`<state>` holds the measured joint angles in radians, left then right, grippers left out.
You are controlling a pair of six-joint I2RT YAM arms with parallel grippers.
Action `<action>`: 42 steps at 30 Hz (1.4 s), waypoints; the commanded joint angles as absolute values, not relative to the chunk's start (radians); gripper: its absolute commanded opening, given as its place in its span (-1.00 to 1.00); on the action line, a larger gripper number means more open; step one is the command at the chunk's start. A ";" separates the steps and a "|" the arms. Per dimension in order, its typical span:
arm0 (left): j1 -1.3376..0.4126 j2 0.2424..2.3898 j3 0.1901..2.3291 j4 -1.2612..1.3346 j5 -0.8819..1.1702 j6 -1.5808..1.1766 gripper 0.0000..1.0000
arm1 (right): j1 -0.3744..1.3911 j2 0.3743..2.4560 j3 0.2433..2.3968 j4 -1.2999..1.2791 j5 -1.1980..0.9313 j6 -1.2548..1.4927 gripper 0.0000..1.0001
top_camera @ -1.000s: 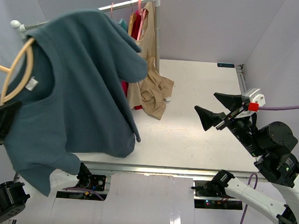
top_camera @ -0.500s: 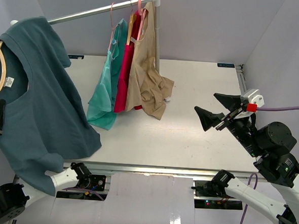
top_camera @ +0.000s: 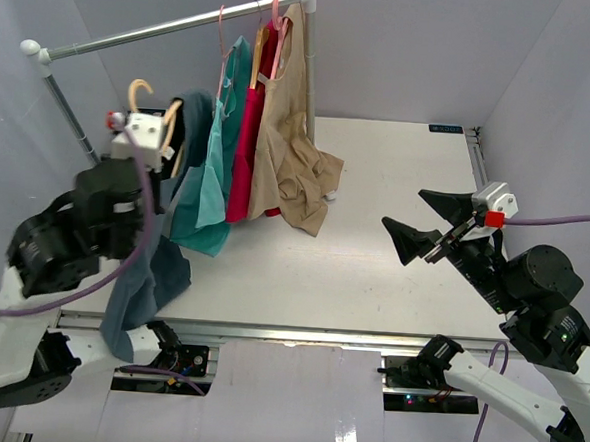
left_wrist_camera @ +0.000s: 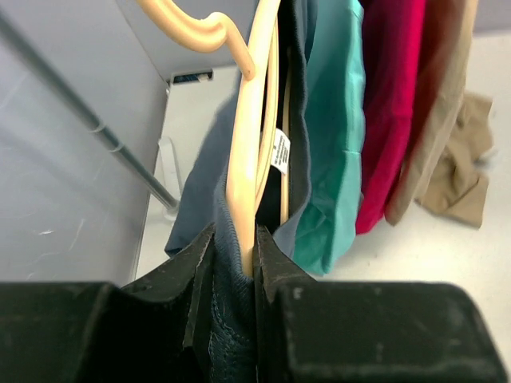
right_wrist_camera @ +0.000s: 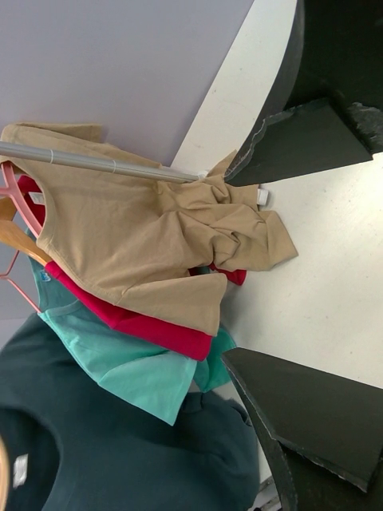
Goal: Place the t-shirt on the hanger
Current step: Place the hanger at the clothesline.
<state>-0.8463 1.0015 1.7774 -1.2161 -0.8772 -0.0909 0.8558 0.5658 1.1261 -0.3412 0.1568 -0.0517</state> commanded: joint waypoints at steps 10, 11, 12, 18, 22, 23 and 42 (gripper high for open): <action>-0.638 1.251 1.814 -1.097 -0.630 -0.102 -1.00 | 0.856 0.482 1.096 -0.308 0.120 -0.035 0.77; -0.572 1.271 1.815 -1.094 -0.559 -0.092 -1.00 | 0.856 0.482 1.095 -0.308 0.117 -0.035 0.77; -0.512 1.291 1.814 -1.089 -0.493 -0.083 -1.00 | 0.856 0.483 1.093 -0.309 0.115 -0.035 0.77; -0.368 1.269 1.747 -0.936 -0.460 -0.074 -1.00 | 0.857 0.479 1.085 -0.310 0.118 -0.035 0.77; -0.342 1.206 1.706 -0.768 -0.549 -0.030 -1.00 | 0.857 0.478 1.080 -0.311 0.107 -0.033 0.77; -0.338 1.195 1.703 -0.729 -0.576 -0.019 -1.00 | 0.856 0.477 1.077 -0.311 0.103 -0.032 0.77; -0.325 1.146 1.667 -0.560 -0.556 0.055 -1.00 | 0.857 0.184 0.723 -0.281 -0.046 0.203 0.75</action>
